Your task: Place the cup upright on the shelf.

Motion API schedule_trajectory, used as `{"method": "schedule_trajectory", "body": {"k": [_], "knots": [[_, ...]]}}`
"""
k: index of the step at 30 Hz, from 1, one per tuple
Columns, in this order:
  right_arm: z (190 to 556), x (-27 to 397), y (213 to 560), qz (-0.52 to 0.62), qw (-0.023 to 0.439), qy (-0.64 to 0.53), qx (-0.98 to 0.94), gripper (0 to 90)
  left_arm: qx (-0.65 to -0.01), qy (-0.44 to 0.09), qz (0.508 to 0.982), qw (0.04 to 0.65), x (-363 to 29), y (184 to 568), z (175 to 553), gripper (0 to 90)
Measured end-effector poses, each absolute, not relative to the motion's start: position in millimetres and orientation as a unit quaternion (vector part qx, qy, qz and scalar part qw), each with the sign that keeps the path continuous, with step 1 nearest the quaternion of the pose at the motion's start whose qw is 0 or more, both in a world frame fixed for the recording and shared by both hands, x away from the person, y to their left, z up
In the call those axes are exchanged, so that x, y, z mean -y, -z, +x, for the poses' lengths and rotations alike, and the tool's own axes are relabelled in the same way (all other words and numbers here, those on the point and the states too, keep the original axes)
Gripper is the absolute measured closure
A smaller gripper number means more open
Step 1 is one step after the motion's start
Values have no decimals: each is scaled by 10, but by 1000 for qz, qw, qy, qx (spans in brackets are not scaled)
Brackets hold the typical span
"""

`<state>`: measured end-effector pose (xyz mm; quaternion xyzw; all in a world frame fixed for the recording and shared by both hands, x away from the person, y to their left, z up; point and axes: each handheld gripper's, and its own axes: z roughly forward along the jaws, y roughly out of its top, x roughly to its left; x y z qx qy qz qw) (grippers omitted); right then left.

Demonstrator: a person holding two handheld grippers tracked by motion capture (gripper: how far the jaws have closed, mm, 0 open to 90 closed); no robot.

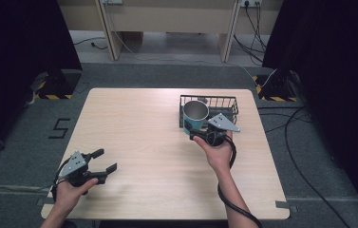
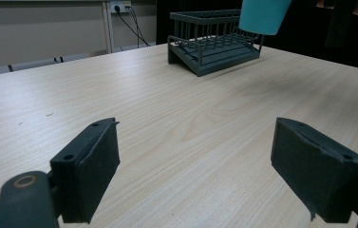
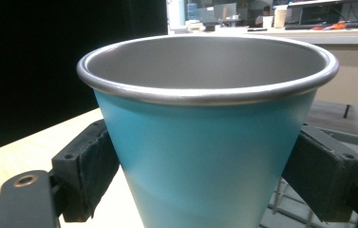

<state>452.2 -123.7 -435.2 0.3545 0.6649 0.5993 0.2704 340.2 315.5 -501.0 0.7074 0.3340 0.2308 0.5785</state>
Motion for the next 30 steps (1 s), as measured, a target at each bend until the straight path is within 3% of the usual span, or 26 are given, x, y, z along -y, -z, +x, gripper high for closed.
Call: {"method": "schedule_trajectory", "body": {"k": [30], "knots": [[4803, 1589, 4221, 395, 294, -592, -638, 174, -337, -230, 707, 578, -3158, 5016, 3409, 159]]}}
